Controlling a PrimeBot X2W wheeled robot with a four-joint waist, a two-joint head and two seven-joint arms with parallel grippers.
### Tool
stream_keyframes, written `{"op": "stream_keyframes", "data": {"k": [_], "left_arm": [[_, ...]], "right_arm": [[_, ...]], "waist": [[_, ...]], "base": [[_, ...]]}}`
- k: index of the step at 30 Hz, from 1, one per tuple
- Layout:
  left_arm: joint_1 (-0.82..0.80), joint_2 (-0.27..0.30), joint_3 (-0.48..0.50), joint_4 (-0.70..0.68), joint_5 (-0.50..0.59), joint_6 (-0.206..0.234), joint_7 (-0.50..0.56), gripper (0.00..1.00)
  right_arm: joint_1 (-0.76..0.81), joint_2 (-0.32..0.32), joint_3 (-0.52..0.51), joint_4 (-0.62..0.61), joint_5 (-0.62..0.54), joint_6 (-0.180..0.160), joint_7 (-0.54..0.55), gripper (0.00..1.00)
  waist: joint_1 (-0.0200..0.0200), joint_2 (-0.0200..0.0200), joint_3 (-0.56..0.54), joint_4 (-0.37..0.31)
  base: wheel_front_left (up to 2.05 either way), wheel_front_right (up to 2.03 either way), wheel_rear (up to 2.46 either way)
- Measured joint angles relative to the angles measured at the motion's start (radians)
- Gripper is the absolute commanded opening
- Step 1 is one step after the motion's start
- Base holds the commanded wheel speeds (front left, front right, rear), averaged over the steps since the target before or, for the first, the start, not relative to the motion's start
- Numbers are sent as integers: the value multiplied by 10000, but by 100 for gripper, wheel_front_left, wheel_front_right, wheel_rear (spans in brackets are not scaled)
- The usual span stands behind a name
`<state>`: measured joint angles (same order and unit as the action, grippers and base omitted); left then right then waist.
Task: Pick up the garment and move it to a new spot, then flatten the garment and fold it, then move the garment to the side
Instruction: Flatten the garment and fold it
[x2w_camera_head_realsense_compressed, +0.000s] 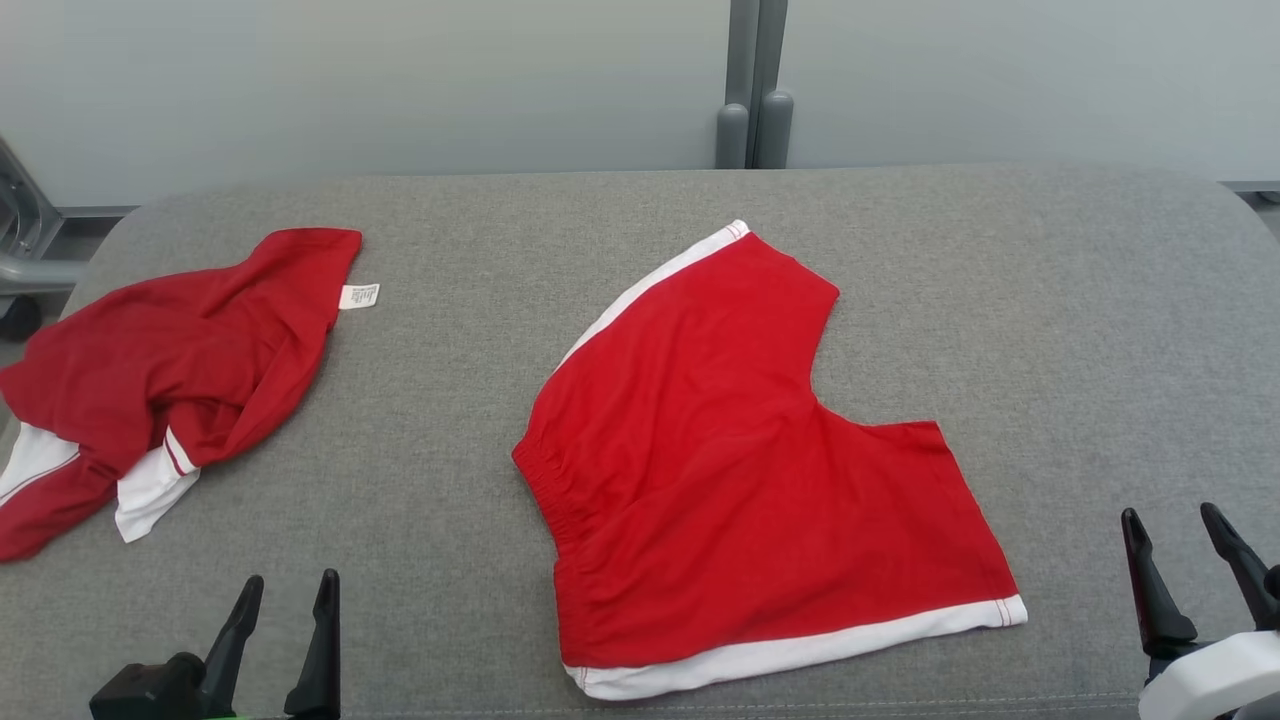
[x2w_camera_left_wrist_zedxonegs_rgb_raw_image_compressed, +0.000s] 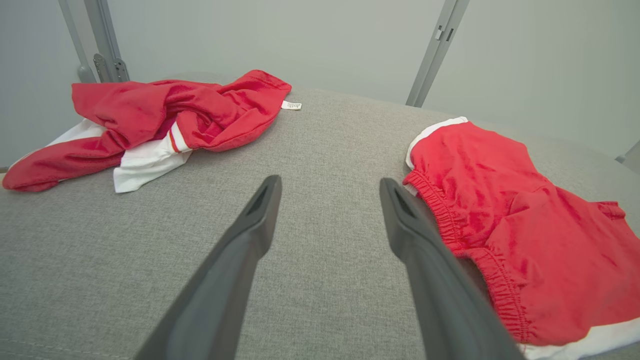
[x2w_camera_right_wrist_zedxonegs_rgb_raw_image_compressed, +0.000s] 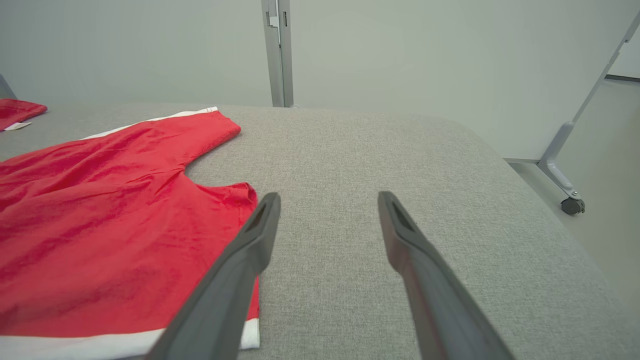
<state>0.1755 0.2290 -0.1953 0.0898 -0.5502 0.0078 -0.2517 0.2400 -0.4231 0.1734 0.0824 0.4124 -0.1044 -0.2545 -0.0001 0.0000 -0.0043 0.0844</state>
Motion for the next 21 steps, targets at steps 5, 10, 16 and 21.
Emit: {"op": "stream_keyframes", "data": {"k": [5,10,16,21], "left_arm": [[128,-224,228,-2,196,-265,0,100],[155,-370,385,0,328,-474,0,100],[341,-596,397,102,441,-773,0,100],[601,-807,-272,575,109,-1072,2,100]], "right_arm": [[133,201,-163,-4,-201,194,0,100],[161,324,-320,4,-441,380,0,100],[188,433,-399,56,-527,694,0,100],[382,493,219,683,-504,1283,0,100]], "waist": [[0,0,-3,14],[0,0,-12,11],[0,0,-12,-19],[0,0,85,-57]], "base": [[0,0,0],[0,0,0],[0,0,0],[0,0,0]]}}
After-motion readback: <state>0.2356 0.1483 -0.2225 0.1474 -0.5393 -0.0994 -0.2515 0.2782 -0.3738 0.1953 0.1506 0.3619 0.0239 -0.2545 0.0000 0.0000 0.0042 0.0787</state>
